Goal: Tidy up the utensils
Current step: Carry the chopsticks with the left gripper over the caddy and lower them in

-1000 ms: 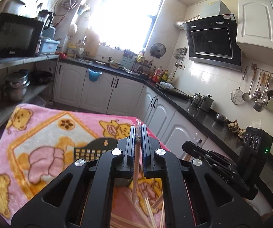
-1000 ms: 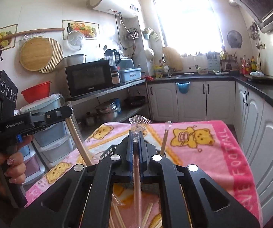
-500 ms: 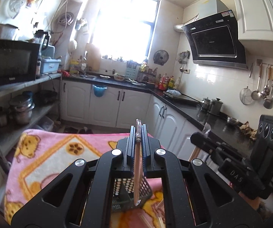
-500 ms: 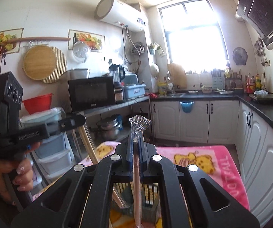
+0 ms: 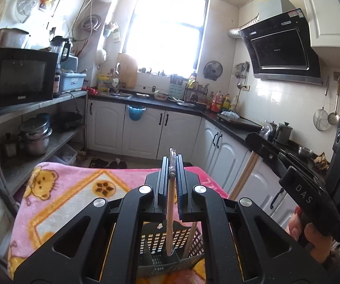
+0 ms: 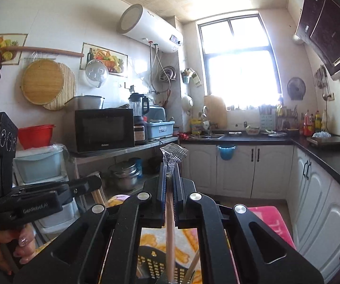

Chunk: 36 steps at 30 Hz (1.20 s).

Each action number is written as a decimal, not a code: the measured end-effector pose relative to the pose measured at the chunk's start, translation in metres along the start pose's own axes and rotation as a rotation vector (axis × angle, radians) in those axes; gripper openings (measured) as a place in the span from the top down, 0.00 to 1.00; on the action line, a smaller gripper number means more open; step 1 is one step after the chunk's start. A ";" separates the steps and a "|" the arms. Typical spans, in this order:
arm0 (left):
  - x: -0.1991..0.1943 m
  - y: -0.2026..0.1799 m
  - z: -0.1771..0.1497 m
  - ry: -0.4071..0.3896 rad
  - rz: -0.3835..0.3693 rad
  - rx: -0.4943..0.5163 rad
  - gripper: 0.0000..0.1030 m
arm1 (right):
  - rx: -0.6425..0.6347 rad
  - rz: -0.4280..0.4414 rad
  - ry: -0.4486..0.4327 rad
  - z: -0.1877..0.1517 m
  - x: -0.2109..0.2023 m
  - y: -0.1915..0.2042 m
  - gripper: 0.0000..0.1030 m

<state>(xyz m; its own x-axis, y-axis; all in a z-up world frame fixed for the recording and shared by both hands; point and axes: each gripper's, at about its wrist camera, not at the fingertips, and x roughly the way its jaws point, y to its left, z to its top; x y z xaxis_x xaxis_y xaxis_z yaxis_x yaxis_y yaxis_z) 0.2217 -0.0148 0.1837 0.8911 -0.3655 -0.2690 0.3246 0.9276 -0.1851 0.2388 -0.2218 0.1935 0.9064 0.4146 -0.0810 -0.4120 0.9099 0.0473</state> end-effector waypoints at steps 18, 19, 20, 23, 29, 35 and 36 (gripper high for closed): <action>0.037 0.007 -0.044 0.039 0.033 0.008 0.97 | 0.053 0.013 0.098 -0.058 0.037 -0.004 0.95; 0.038 0.008 -0.046 0.039 0.032 0.007 0.97 | 0.058 0.013 0.104 -0.061 0.038 -0.004 0.95; 0.039 0.009 -0.049 0.041 0.034 0.007 0.97 | 0.062 0.014 0.107 -0.064 0.038 -0.005 0.95; 0.041 0.011 -0.054 0.046 0.028 0.001 0.97 | 0.074 0.014 0.121 -0.071 0.040 -0.005 0.95; 0.043 0.013 -0.062 0.064 0.020 -0.021 0.97 | 0.089 0.018 0.145 -0.082 0.041 -0.004 0.95; 0.043 0.015 -0.068 0.078 0.013 -0.037 0.97 | 0.101 0.008 0.165 -0.091 0.038 -0.005 0.83; 0.044 0.015 -0.069 0.081 0.012 -0.037 0.97 | 0.100 0.005 0.166 -0.092 0.037 -0.006 0.82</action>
<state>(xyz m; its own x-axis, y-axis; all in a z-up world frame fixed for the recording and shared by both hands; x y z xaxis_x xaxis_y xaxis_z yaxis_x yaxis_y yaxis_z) 0.2436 -0.0221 0.1043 0.8659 -0.3607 -0.3466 0.3006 0.9290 -0.2158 0.2658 -0.2108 0.0986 0.8732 0.4223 -0.2431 -0.3973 0.9059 0.1466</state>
